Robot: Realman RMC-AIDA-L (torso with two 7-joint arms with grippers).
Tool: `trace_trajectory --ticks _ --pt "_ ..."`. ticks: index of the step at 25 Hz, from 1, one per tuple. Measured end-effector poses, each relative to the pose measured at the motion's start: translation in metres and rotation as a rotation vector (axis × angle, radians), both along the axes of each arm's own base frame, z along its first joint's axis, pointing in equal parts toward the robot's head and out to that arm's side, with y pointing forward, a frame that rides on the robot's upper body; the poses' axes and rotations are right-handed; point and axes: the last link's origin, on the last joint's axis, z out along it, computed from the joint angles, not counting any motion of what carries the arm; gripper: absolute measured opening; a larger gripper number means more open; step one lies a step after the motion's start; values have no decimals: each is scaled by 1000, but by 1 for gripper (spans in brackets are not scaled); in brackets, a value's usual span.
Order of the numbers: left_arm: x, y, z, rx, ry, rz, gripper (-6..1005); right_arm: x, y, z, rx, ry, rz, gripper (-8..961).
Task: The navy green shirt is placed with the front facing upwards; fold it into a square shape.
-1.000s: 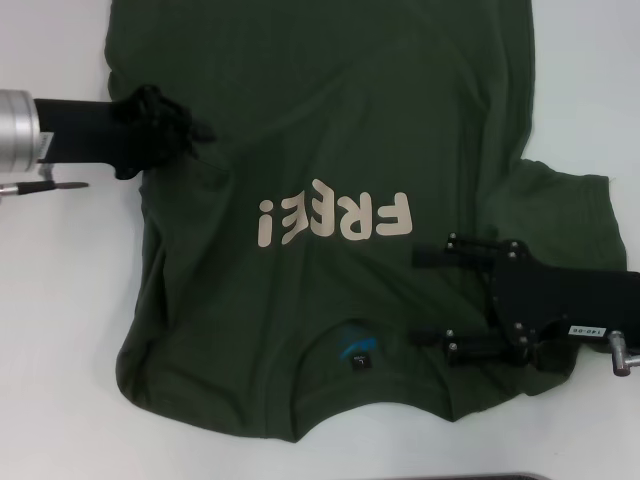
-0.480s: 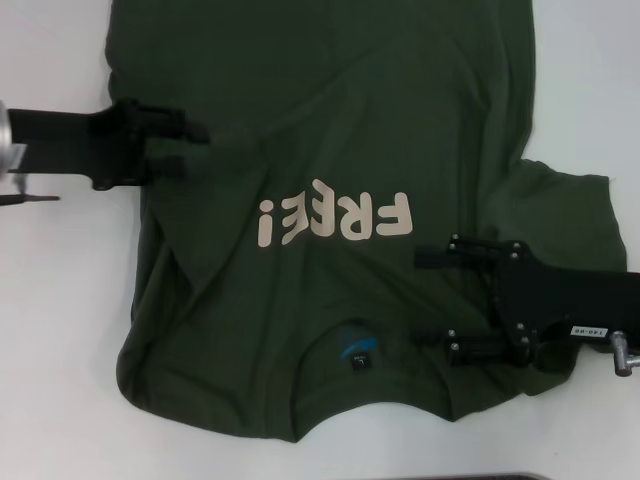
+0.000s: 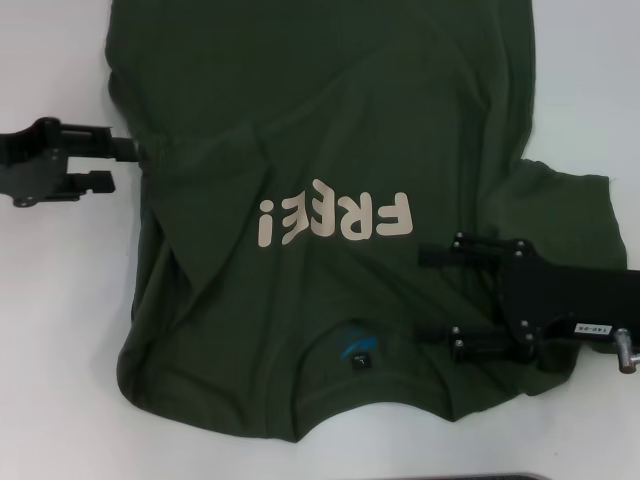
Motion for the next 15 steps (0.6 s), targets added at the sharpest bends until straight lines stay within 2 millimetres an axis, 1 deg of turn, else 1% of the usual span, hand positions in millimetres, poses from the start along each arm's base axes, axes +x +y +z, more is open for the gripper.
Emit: trace_trajectory --ticks 4,6,11,15 --pt "1 0 -1 8 10 -7 598 0 1 2 6 -2 6 884" --pt "3 1 -5 9 14 -18 599 0 1 2 7 -2 6 884" --pt "7 6 -22 7 60 -58 599 1 2 3 13 -4 1 884" --pt "7 11 -24 15 97 -61 595 0 4 4 25 -1 -1 884"
